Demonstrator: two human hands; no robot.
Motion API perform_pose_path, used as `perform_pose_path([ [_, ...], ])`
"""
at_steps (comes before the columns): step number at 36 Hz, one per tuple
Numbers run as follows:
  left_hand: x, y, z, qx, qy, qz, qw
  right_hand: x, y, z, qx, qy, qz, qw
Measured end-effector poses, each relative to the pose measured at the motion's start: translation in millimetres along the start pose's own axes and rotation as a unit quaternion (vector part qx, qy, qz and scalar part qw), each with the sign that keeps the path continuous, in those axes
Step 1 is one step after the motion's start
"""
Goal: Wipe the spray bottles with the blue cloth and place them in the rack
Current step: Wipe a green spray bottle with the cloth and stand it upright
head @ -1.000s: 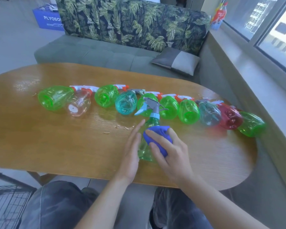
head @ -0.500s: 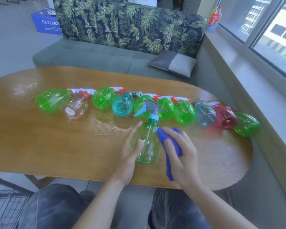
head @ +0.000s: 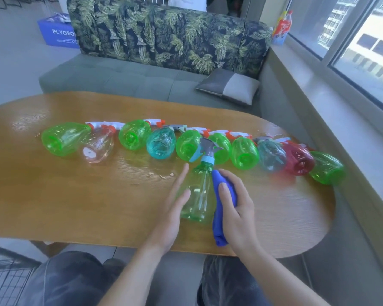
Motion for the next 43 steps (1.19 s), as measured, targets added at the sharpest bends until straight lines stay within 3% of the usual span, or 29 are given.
perform_pose_path([
  [6, -1.3, -1.1, -4.4, 0.011, 0.026, -0.006, 1.0, 3.2, 0.2, 9.0, -0.021, -0.022, -0.012, 0.999],
  [18, 0.9, -3.8, -2.8, 0.012, 0.024, -0.003, 1.0, 31.5, -16.6, 25.7, -0.195, -0.025, -0.134, 0.971],
  [22, 2.8, -8.1, -7.3, -0.01, 0.043, -0.006, 0.999, 11.6, -20.2, 29.3, -0.195, -0.025, -0.205, 0.959],
  [29, 0.8, -7.6, -12.4, -0.03, 0.051, -0.008, 0.998, -38.5, -30.7, 35.6, -0.238, -0.108, -0.38, 0.887],
  [33, -2.8, -0.5, -11.4, 0.0, 0.052, 0.004, 0.999, -58.1, -39.1, 40.1, -0.293, -0.191, -0.478, 0.806],
  [35, -3.0, -3.2, -12.9, -0.007, 0.054, 0.001, 0.999, -58.1, -45.6, 38.6, -0.299, -0.199, -0.509, 0.782],
  [37, -2.2, -6.1, -11.7, -0.022, 0.047, -0.007, 0.999, -38.1, -53.0, 32.2, -0.292, -0.161, -0.485, 0.809],
  [41, -1.3, -3.6, -6.9, -0.014, 0.044, -0.006, 0.999, 23.1, -49.3, 18.1, -0.229, -0.065, -0.29, 0.927],
  [43, -1.1, -1.4, -5.5, -0.005, 0.042, 0.001, 0.999, 35.9, -36.1, 25.1, -0.238, -0.056, -0.223, 0.944],
])
Point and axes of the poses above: each hand's wrist, its own x-axis towards the middle knuckle, its own z-axis out of the palm, y = z × x, the point moved 10 cm from there along x, towards the middle knuckle, and after that the axes turned 4 degrees about y, right-handed, at the moved point
